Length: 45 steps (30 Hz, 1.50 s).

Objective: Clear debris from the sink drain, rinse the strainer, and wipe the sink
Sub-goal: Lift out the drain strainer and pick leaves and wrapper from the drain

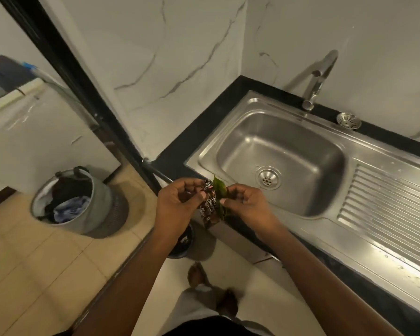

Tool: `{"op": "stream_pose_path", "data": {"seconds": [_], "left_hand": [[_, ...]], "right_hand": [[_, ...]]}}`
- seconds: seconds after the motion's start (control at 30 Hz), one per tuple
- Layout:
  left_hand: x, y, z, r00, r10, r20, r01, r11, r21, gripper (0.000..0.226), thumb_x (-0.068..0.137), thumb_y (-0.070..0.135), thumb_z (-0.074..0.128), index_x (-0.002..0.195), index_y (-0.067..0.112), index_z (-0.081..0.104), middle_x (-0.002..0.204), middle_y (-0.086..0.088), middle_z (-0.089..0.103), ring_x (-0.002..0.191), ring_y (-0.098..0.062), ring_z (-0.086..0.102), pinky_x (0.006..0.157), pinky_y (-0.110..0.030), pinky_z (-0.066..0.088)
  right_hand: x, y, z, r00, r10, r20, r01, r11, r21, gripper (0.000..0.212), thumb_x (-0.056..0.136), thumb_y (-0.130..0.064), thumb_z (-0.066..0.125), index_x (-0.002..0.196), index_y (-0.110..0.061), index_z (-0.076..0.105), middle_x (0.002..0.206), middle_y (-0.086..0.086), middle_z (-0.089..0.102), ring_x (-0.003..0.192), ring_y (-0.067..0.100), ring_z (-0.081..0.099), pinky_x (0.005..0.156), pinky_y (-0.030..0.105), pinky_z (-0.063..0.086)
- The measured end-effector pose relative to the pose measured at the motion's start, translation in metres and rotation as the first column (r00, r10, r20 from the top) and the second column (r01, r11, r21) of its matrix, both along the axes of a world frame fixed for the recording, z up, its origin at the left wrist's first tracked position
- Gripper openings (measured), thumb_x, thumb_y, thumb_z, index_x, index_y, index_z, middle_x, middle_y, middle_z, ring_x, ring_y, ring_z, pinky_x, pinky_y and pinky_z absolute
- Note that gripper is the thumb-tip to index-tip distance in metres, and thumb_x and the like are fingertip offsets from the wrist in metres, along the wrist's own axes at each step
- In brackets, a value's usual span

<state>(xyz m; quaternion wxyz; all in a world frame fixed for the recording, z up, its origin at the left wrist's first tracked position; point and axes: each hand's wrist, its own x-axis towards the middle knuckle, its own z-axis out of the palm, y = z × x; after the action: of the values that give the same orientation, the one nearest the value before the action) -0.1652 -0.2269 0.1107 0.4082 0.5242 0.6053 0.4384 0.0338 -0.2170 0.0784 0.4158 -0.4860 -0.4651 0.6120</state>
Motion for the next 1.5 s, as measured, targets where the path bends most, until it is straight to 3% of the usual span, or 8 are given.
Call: {"op": "stream_pose_path", "data": {"seconds": [0.17,0.27,0.5,0.7,0.9,1.2,1.3,1.5], "left_hand": [[-0.027,-0.017,-0.008,0.998,0.065,0.028,-0.063,0.997,-0.048,0.024,0.088,0.003,0.080,0.106,0.019,0.078,0.102,-0.002,0.080,0.098,-0.024,0.077,0.089,-0.044,0.064],[-0.042,-0.025,-0.014,0.993,0.116,0.021,-0.114,0.992,-0.056,0.024,0.086,0.000,0.080,0.105,0.016,0.079,0.099,-0.001,0.081,0.094,-0.020,0.078,0.089,-0.040,0.064],[-0.079,-0.040,-0.035,0.982,0.188,0.020,-0.185,0.976,-0.119,0.026,0.084,-0.002,0.082,0.100,0.017,0.080,0.088,0.003,0.081,0.085,-0.013,0.076,0.079,-0.023,0.062],[-0.119,-0.045,-0.067,0.958,0.285,0.036,-0.270,0.935,-0.231,0.025,0.083,-0.003,0.083,0.104,0.010,0.080,0.087,0.002,0.080,0.077,-0.003,0.075,0.074,-0.021,0.060],[-0.171,-0.049,-0.121,0.931,0.365,0.013,-0.336,0.870,-0.361,0.022,0.085,-0.002,0.081,0.105,0.007,0.079,0.092,-0.013,0.079,0.082,-0.023,0.074,0.083,-0.046,0.064],[-0.216,-0.040,-0.229,0.926,0.372,-0.067,-0.353,0.789,-0.503,0.014,0.093,0.004,0.074,0.106,0.004,0.078,0.102,-0.010,0.078,0.093,-0.021,0.073,0.089,-0.047,0.062],[-0.224,-0.036,-0.268,0.937,0.342,-0.072,-0.326,0.781,-0.532,0.014,0.094,0.005,0.073,0.107,0.002,0.077,0.106,-0.012,0.078,0.099,-0.026,0.073,0.090,-0.046,0.061],[-0.230,-0.028,-0.344,0.934,0.347,-0.080,-0.327,0.746,-0.581,0.015,0.095,0.003,0.071,0.108,0.001,0.077,0.105,-0.014,0.078,0.088,-0.016,0.066,0.087,-0.033,0.055]], "right_hand": [[-0.034,-0.011,-0.004,0.990,0.128,-0.061,-0.134,0.987,-0.090,0.014,0.092,-0.020,0.076,0.104,-0.013,0.075,0.099,0.014,0.075,0.094,0.022,0.074,0.083,0.042,0.064],[-0.058,-0.016,-0.010,0.983,0.178,-0.054,-0.183,0.978,-0.103,0.024,0.084,-0.034,0.083,0.103,-0.020,0.076,0.099,0.005,0.077,0.096,0.017,0.075,0.085,0.038,0.063],[-0.108,-0.022,-0.041,0.964,0.258,0.060,-0.247,0.958,-0.147,0.030,0.080,-0.036,0.084,0.108,-0.031,0.073,0.106,-0.005,0.078,0.103,0.011,0.075,0.092,0.035,0.061],[-0.151,-0.023,-0.063,0.980,0.184,0.076,-0.162,0.959,-0.234,0.016,0.084,-0.019,0.084,0.095,-0.027,0.075,0.097,0.001,0.080,0.092,0.015,0.077,0.073,0.024,0.059],[-0.190,-0.014,-0.104,0.975,0.166,0.151,-0.100,0.924,-0.369,0.021,0.085,-0.012,0.083,0.102,-0.010,0.071,0.095,0.010,0.078,0.086,0.016,0.076,0.069,0.022,0.058],[-0.245,0.014,-0.222,0.945,0.116,0.305,0.034,0.894,-0.447,0.045,0.084,-0.003,0.081,0.122,-0.014,0.060,0.101,-0.008,0.072,0.091,0.003,0.070,0.078,0.028,0.061],[-0.259,0.023,-0.274,0.937,0.115,0.329,0.055,0.883,-0.466,0.044,0.084,-0.001,0.081,0.121,-0.014,0.063,0.096,-0.013,0.072,0.086,-0.003,0.069,0.075,0.021,0.060],[-0.280,0.040,-0.379,0.865,0.162,0.476,0.120,0.853,-0.508,0.041,0.083,-0.002,0.080,0.123,-0.008,0.069,0.115,0.012,0.075,0.109,0.029,0.071,0.098,0.050,0.057]]}}
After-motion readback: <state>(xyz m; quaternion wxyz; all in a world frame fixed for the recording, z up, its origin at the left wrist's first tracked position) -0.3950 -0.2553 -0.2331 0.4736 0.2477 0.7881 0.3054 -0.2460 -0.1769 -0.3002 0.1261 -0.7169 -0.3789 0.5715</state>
